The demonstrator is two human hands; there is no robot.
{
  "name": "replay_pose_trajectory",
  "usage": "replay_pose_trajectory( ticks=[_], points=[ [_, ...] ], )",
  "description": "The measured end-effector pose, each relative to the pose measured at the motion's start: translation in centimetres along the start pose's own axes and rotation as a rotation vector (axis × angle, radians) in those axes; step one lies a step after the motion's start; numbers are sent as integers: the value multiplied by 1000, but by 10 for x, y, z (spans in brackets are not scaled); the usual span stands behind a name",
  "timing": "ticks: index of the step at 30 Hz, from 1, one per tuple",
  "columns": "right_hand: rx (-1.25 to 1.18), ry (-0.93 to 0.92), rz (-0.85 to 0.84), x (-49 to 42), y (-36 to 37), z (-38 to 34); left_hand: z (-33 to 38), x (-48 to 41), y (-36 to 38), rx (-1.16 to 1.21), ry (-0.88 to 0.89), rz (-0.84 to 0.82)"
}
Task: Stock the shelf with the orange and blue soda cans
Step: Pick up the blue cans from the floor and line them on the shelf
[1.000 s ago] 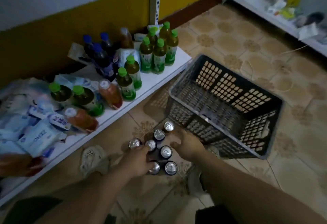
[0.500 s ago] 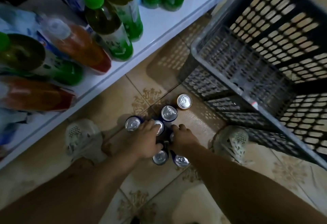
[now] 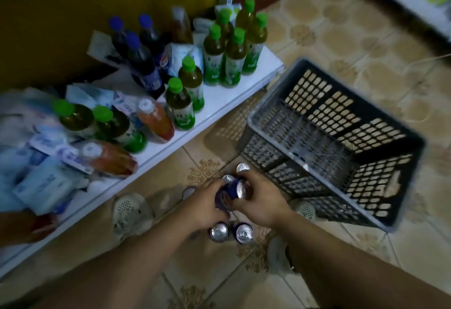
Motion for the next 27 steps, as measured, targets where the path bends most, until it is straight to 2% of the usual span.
replay_pose_trajectory(
  ticks=[6,13,19,27],
  points=[
    [-309,-170,234,86,-93,-96,98,99,-60,295,228,177],
    [-601,-412,377,166,-165,-236,168,231,-156,482,417,403],
    [-752,-581,310,219,-175,-364,187,352,-232,544,540,620],
    [-631,-798,222,255,-148,-519,151,468,-327,394,499,855]
  ],
)
Point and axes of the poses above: each hand's wrist, its own x-axis away from the middle knuckle, its own y-axis out of the palm, z = x × y, the point moved 9 cm from there along -x, towards the middle knuckle, and after that the axes turned 13 degrees about x, right-handed, at the moved point
